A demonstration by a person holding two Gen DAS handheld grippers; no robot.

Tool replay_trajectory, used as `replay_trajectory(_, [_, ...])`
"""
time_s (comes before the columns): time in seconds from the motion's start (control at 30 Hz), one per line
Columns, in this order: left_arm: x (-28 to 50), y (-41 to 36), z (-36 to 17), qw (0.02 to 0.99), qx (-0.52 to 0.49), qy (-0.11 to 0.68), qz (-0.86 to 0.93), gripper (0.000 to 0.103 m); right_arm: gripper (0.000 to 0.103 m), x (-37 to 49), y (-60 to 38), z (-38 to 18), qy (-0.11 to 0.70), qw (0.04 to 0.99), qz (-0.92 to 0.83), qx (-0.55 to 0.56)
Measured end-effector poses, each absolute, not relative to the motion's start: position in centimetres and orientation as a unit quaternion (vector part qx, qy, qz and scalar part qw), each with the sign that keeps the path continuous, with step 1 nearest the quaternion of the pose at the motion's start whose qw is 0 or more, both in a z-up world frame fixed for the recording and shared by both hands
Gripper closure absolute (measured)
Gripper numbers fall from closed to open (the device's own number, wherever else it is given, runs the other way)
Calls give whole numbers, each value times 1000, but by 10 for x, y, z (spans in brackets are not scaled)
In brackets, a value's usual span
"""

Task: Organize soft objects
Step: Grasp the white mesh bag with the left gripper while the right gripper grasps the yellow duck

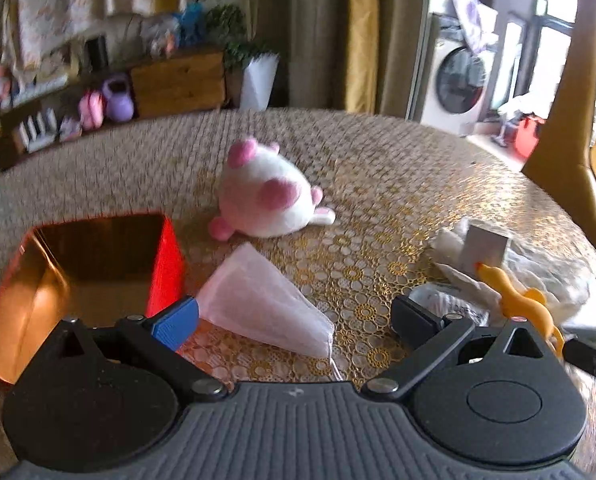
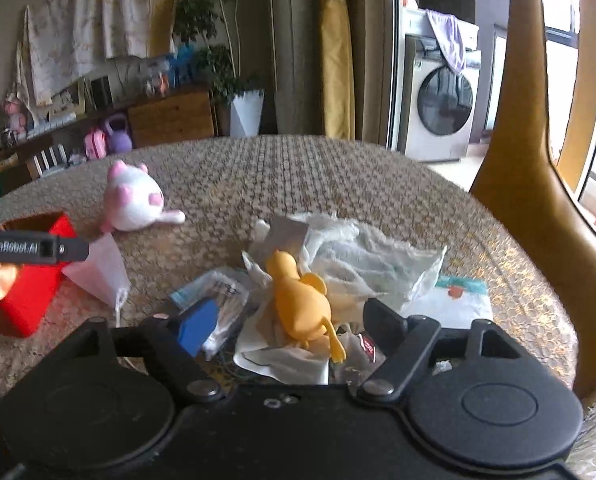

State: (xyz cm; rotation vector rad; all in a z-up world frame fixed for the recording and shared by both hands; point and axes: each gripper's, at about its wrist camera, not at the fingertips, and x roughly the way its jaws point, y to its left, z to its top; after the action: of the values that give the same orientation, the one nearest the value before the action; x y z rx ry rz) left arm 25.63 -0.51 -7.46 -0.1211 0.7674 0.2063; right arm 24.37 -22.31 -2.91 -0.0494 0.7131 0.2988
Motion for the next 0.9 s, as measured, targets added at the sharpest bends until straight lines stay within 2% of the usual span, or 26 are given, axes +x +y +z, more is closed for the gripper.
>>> replay_trajectory(0.4, [313,-3,-112,865,-107,456,180,0,35,277,-216,-53,373,912,164,-43])
replay_trajectory(0.9, [334,3,-142,844,-104,482,213,1,42,294,-204,-71,379,909,156,-79])
